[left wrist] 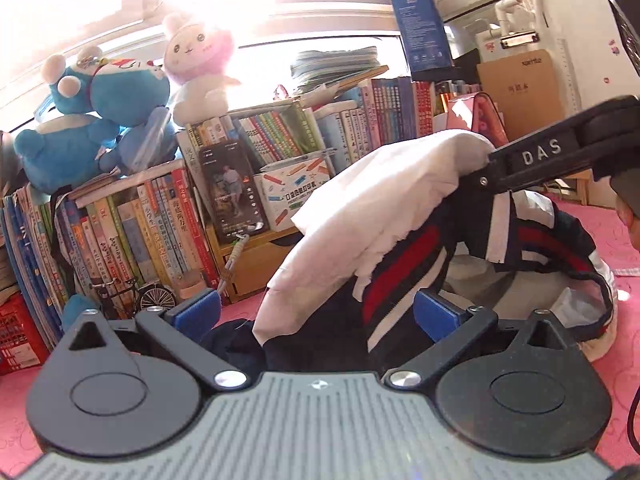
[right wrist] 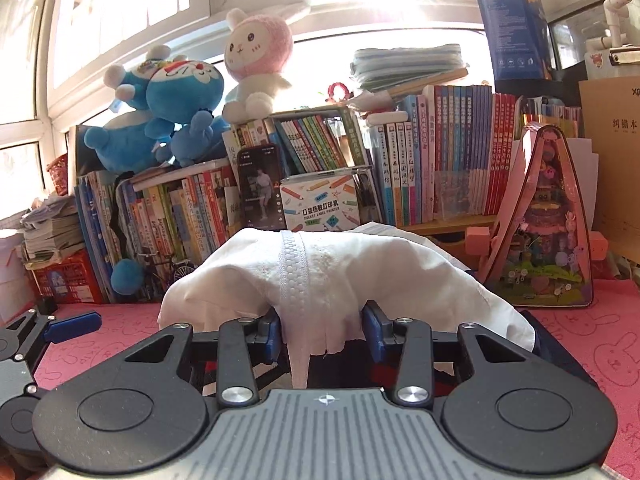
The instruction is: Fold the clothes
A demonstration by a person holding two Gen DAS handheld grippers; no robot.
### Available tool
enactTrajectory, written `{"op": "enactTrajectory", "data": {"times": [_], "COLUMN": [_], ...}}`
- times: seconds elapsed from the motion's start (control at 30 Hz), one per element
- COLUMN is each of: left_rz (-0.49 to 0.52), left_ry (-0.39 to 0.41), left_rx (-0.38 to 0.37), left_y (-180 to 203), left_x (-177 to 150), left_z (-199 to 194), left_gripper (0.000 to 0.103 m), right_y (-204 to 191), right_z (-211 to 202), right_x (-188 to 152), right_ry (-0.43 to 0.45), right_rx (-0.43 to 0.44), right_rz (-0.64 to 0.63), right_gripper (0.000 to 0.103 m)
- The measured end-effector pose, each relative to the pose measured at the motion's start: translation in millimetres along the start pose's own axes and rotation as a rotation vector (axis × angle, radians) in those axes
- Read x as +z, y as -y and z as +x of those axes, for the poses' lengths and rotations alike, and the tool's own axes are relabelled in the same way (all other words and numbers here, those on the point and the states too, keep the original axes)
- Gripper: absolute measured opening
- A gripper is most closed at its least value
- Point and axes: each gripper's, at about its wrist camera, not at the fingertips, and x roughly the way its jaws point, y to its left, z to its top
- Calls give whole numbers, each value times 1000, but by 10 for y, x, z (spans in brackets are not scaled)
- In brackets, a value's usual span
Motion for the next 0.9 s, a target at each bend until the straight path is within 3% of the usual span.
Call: {"op": "enactTrajectory", "data": {"times": [0.1,0.2,0.27,0.37,0.43,0.5,0.63,0.73,0.77,0.87,0.9], "left_rz": [25,-67,-105,-31,77,92,-53,-176,-177,-140,-132], "left_ry": [-4,-43,-49,-31,-26,-66,-131,-125,-111,-61,-43], "left_rx": [34,71,23,-98,-66,16,203,231,252,331,355], "left_y": [143,105,83,223,417,463,200,-86,-121,-171,-192], "left_x": [10,36,35,-33,-102,-128,-88,-65,-56,-18,-5], "left_z": [110,292,346,296,318,455,665,610,562,392,330], "left_gripper": [103,103,103,103,103,103,99,99,98,94,94], "right_y": [56,88,101,131,157,177,203,235,248,189,162], "right_z": [-15,-61,-82,-97,-106,-129,-221,-293,-317,-441,-486], "right_x": [22,31,40,66,84,93,26,-104,-158,-398,-481], "right_ry": [-6,-10,-10,-8,-4,-1,-4,-22,-31,-46,-49], "right_rx": [22,32,33,41,52,59,51,26,22,-6,-17], "right_rz": [35,44,40,53,73,87,61,17,7,-59,-85], "right_gripper": [41,41,41,40,40,40,40,41,45,79,81]}}
